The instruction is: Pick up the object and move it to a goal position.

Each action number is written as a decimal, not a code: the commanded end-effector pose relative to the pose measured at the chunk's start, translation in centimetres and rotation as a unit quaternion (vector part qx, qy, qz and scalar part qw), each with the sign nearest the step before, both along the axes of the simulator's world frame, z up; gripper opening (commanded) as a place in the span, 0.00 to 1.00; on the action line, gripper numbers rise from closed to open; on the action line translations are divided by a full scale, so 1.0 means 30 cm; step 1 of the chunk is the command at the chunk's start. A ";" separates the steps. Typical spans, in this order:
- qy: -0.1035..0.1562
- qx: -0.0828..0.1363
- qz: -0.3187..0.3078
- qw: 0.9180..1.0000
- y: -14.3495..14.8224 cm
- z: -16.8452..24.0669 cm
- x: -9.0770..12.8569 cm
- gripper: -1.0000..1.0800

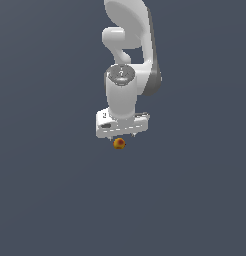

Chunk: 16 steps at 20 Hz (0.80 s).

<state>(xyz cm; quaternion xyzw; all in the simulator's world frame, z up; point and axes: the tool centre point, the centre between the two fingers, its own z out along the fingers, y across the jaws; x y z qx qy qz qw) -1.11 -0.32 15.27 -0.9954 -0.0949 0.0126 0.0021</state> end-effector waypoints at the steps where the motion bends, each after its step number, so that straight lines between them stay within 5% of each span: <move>1: 0.000 0.000 0.028 1.000 -0.005 -0.012 -0.007 0.96; 8: -0.001 0.000 0.122 0.993 -0.018 -0.049 -0.031 0.96; 16: -0.002 0.001 0.229 0.973 -0.030 -0.090 -0.060 0.96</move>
